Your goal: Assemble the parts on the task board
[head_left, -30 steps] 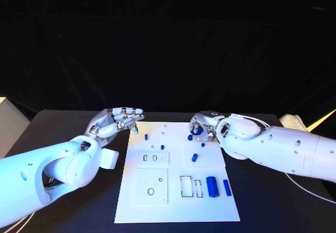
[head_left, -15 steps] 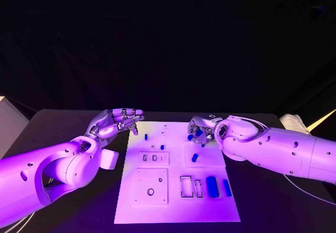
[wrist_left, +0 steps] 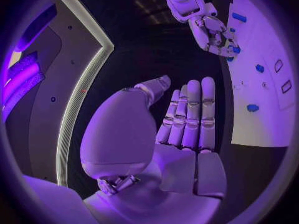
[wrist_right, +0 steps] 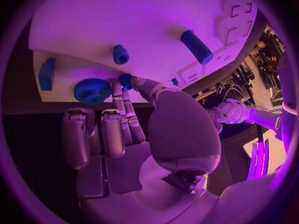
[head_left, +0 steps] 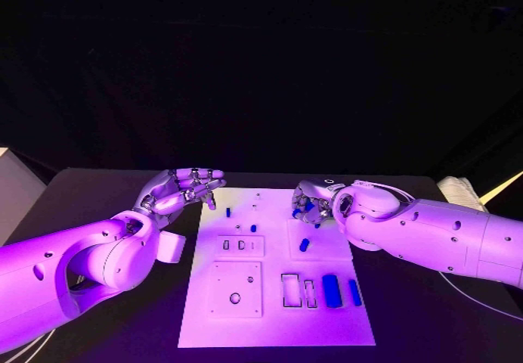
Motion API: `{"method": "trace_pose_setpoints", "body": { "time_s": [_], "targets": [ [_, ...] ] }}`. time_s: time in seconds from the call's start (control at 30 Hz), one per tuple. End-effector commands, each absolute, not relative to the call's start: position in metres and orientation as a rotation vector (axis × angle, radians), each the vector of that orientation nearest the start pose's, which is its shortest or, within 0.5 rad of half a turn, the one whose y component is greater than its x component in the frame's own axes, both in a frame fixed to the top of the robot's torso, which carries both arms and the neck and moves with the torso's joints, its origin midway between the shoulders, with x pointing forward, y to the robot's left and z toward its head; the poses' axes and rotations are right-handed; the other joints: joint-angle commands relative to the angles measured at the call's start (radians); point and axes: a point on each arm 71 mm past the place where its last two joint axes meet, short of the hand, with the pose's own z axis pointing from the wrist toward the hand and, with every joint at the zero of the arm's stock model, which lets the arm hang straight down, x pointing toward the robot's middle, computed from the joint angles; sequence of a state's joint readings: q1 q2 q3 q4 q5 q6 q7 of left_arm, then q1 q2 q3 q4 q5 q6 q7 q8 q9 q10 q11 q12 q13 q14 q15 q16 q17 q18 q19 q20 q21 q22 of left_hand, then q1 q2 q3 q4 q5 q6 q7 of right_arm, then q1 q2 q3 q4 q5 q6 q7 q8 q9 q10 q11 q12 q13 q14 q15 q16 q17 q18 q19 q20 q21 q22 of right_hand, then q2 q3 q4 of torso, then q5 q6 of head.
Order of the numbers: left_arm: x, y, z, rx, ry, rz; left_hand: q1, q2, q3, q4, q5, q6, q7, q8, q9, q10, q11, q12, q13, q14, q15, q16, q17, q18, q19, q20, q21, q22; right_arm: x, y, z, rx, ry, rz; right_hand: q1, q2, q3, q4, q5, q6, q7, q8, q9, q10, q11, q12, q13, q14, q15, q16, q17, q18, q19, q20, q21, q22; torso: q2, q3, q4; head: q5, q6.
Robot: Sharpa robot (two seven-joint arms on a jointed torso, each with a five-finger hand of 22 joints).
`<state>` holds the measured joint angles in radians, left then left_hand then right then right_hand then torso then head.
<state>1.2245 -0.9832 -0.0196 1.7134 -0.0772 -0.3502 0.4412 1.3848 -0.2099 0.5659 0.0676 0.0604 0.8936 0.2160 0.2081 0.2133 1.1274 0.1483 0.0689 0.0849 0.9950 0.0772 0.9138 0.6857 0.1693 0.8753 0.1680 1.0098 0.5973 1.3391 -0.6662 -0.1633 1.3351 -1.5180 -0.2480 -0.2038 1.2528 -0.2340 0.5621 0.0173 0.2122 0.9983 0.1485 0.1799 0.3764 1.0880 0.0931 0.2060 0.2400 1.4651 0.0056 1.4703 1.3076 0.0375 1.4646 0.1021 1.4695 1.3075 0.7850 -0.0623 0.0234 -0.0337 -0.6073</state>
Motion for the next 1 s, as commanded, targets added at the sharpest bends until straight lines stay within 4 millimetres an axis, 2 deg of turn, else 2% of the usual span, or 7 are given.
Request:
{"method": "trace_pose_setpoints", "body": {
  "time_s": [0.03, 0.2, 0.4, 0.6, 0.77, 1.0],
  "targets": [
    [0.458, 0.221, -0.137, -0.960, 1.353, -1.609, -0.009, -0.001, 0.007, -0.001, 0.001, -0.004, 0.000, -0.006, 0.001, -0.007, -0.001, -0.002, -0.001, -0.006, -0.002, -0.005, -0.001, 0.013, -0.005, 0.001, 0.003, 0.002, 0.529, -0.169, -0.175, -0.284, 1.709, 0.445, 0.003, 0.018, 0.011, 0.000, -0.005, 0.015, -0.003, 0.008, 0.006, 0.005, -0.008, 0.011, 0.004, 0.060, -0.001, -0.003, 0.044, -0.005, 0.048, 0.004, 0.001, 0.117, 0.001, -0.0013, 0.0006, -0.001, -0.002],
    [0.458, 0.221, -0.135, -0.958, 1.351, -1.607, -0.010, -0.001, 0.008, 0.000, 0.001, -0.005, 0.000, -0.006, 0.001, -0.009, 0.000, -0.002, -0.001, -0.008, -0.002, -0.006, -0.002, 0.013, -0.006, 0.001, 0.005, 0.003, 0.529, -0.169, -0.176, -0.281, 1.711, 0.441, 0.011, 0.035, 0.023, -0.001, -0.007, 0.032, -0.011, 0.020, 0.020, 0.020, -0.016, 0.022, 0.011, 0.060, -0.007, -0.004, 0.042, -0.005, 0.048, -0.001, 0.004, 0.120, 0.002, -0.0006, -0.0004, -0.001, -0.002],
    [0.459, 0.221, -0.134, -0.956, 1.351, -1.608, -0.010, -0.001, 0.008, 0.000, 0.001, -0.005, 0.000, -0.006, 0.001, -0.009, 0.000, -0.002, -0.001, -0.008, -0.002, -0.006, -0.002, 0.013, -0.006, 0.001, 0.005, 0.003, 0.529, -0.169, -0.175, -0.279, 1.705, 0.434, 0.023, 0.045, 0.032, -0.008, -0.010, 0.044, -0.015, 0.029, 0.033, 0.035, -0.022, 0.027, 0.017, 0.060, -0.013, -0.003, 0.043, -0.006, 0.049, -0.006, 0.006, 0.124, 0.002, -0.0007, -0.0009, -0.001, -0.003],
    [0.459, 0.222, -0.133, -0.953, 1.350, -1.613, -0.014, 0.000, 0.007, 0.001, 0.001, -0.007, 0.001, -0.007, 0.002, -0.011, 0.000, -0.001, -0.001, -0.010, 0.000, -0.006, -0.003, 0.013, -0.010, 0.003, 0.008, 0.005, 0.529, -0.169, -0.168, -0.231, 1.610, 0.446, 0.049, 0.058, 0.047, -0.028, -0.011, 0.052, -0.016, 0.037, 0.046, 0.049, -0.027, 0.031, 0.022, 0.060, -0.018, -0.002, 0.045, -0.007, 0.050, -0.011, 0.009, 0.130, 0.002, -0.0015, -0.0009, -0.002, 0.002],
    [0.460, 0.224, -0.133, -0.953, 1.345, -1.610, -0.016, 0.000, 0.007, 0.002, 0.001, -0.007, 0.001, -0.007, 0.002, -0.012, 0.001, 0.000, -0.001, -0.010, 0.000, -0.006, -0.004, 0.013, -0.011, 0.003, 0.009, 0.005, 0.527, -0.168, -0.157, -0.178, 1.503, 0.474, 0.050, 0.058, 0.049, -0.030, -0.006, 0.051, -0.015, 0.038, 0.049, 0.052, -0.027, 0.033, 0.024, 0.060, -0.018, -0.003, 0.044, -0.007, 0.050, -0.012, 0.009, 0.130, 0.002, -0.0015, -0.0006, -0.001, 0.008],
    [0.460, 0.226, -0.132, -0.953, 1.339, -1.608, -0.024, -0.001, 0.004, 0.006, 0.001, -0.008, 0.001, -0.007, 0.003, -0.014, 0.001, 0.001, 0.000, -0.013, 0.001, -0.007, -0.006, 0.013, -0.016, 0.005, 0.012, 0.007, 0.528, -0.155, -0.138, -0.150, 1.398, 0.514, 0.053, 0.055, 0.052, -0.037, 0.000, 0.051, -0.014, 0.038, 0.053, 0.051, -0.026, 0.031, 0.025, 0.059, -0.017, -0.006, 0.038, -0.005, 0.047, -0.012, 0.003, 0.122, 0.003, -0.0036, 0.0046, -0.005, 0.015]
  ]
}}
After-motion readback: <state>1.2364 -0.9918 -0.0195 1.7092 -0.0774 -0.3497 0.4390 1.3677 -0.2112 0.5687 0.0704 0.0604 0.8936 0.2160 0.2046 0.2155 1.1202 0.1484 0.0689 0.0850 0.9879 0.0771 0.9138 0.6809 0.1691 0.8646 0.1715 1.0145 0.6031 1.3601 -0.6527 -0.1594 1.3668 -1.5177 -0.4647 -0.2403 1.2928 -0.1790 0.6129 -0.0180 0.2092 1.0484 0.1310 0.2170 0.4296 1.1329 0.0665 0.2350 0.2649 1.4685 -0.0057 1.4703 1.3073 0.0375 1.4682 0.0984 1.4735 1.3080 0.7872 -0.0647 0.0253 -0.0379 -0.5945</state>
